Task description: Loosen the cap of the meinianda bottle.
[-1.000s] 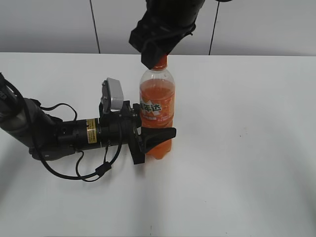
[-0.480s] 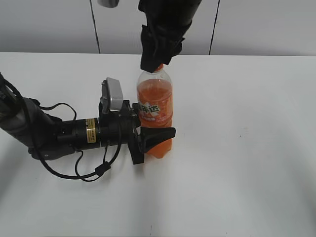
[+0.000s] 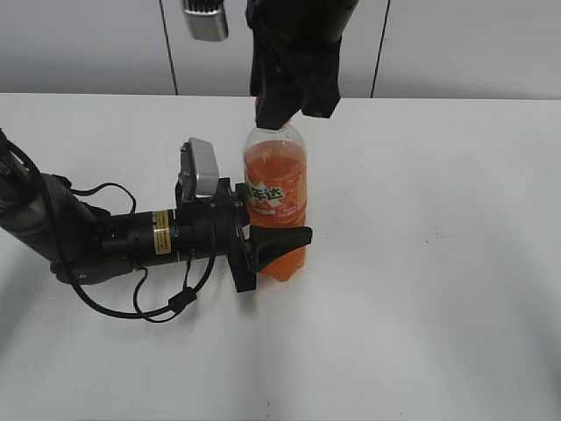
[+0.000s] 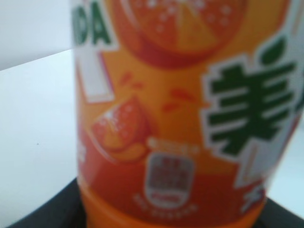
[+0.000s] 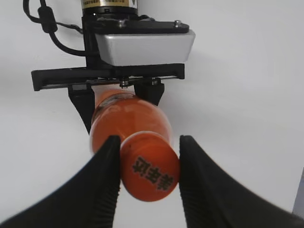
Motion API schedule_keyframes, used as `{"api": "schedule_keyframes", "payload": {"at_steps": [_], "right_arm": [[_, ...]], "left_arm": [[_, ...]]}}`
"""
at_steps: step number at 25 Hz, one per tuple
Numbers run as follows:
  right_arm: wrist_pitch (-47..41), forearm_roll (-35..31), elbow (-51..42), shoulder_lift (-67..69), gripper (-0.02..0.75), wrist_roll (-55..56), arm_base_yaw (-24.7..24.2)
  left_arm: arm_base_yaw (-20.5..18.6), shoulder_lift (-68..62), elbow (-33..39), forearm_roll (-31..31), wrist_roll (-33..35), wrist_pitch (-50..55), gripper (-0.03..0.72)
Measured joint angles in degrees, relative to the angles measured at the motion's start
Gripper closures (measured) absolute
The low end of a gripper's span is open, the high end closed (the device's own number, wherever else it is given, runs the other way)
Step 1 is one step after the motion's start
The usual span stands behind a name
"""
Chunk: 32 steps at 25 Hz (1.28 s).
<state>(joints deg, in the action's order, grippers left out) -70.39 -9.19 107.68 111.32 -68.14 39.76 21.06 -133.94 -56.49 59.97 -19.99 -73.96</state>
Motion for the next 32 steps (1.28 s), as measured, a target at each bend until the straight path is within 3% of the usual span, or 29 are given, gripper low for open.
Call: {"api": "schedule_keyframes", "payload": {"at_steps": [15,21,28,32], "right_arm": [[-0.2,0.0,0.1,-0.1,0.454,-3.8,0.0],[0.0,-0.3,0.1,-0.1,0.261,-1.8,0.1],[0.0,-0.4,0.1,-2.3,0.225,5.1,0.1],[0.0,-0.4,0.2,-4.9,0.225,19.6,0.1]], "left_arm": [[0.0,0.0,0.0,-0.1,0.0,0.0,0.293],[0.0,-0.1,-0.1,-0.5,-0.5,0.0,0.293],[0.0,-0.1,-0.1,-0.6,-0.6,0.0,0.293],[0.0,-0.1,-0.1,-0.6,-0.6,0.0,0.293]]}}
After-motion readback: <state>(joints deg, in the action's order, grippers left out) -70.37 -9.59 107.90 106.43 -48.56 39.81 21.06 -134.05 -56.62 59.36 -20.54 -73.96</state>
